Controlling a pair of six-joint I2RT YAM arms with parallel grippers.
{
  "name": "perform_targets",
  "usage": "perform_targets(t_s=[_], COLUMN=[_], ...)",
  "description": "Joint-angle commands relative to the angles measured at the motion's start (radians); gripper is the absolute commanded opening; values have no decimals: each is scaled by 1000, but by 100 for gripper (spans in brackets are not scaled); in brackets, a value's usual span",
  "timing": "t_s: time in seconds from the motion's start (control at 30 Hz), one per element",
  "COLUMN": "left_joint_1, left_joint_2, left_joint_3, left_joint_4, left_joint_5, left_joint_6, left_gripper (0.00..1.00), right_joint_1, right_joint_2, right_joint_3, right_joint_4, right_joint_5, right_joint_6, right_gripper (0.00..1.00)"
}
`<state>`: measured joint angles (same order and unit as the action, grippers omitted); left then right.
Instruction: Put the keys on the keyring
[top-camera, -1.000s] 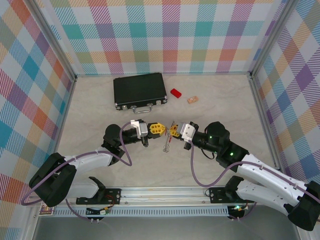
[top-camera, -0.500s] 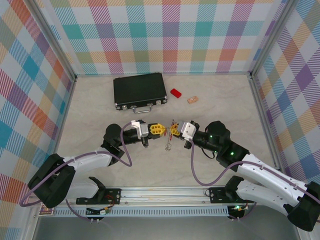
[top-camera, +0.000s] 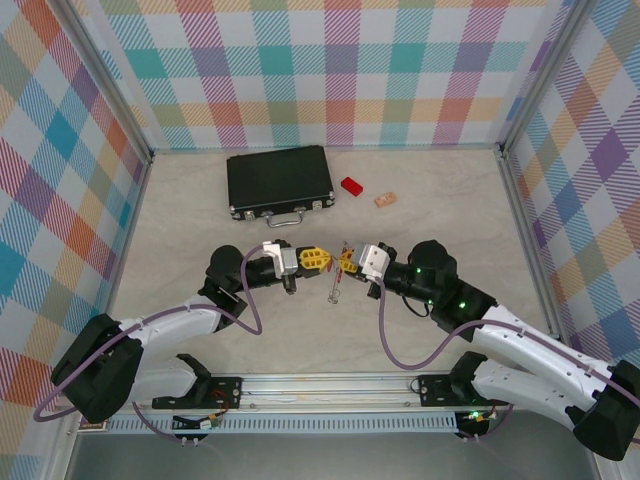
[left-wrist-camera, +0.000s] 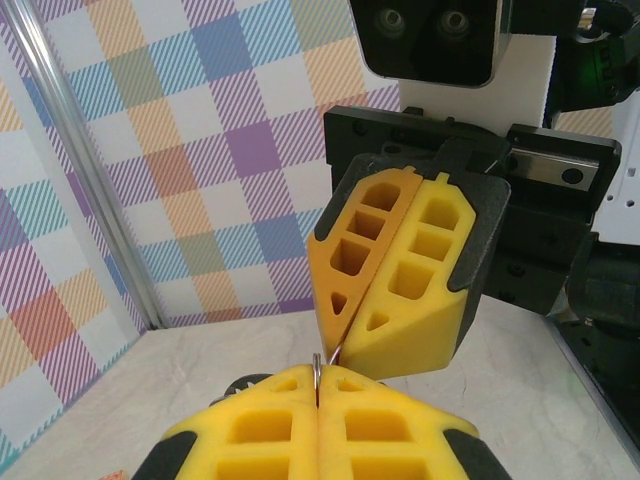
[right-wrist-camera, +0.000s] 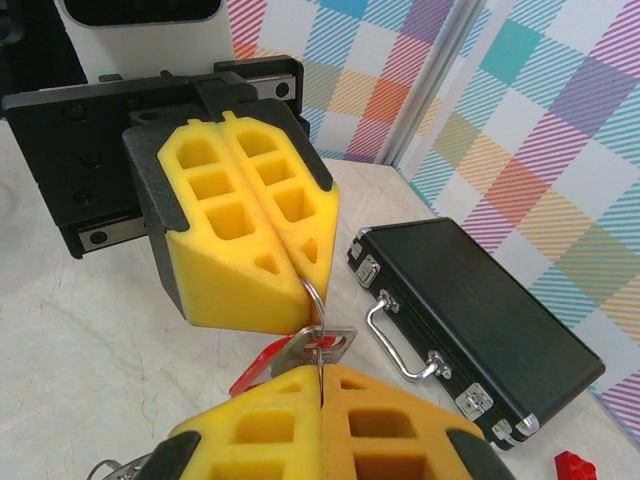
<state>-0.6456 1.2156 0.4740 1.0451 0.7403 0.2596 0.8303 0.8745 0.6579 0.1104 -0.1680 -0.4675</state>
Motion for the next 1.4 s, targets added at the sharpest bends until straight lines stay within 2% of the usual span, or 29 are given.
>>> perform_targets(t_s=[0.0, 0.47, 0.6, 0.97, 1.37], left_joint_1=[-5, -4, -5, -5, -5], left_joint_2=[-5, -10, -17, -46, -34], left_joint_3=[26, 38, 43, 24, 46], left_joint_4=[15, -39, -79, -60, -119], left_joint_5=[9, 58, 41, -2, 55], left_joint_6=[18, 26, 55, 68, 74], left_gripper=[0, 0, 0, 0, 0], right_joint_1=[-3, -3, -3, -2, -3], right_joint_2=[-2, -3, -6, 7, 7], right_joint_3=[39, 43, 50, 53, 58], right_joint_4=[12, 4, -13, -34, -45], right_joint_5=[-27, 10, 7, 2, 10], right_joint_6=[3, -10, -17, -30, -32], right_gripper=[0, 0, 0, 0, 0])
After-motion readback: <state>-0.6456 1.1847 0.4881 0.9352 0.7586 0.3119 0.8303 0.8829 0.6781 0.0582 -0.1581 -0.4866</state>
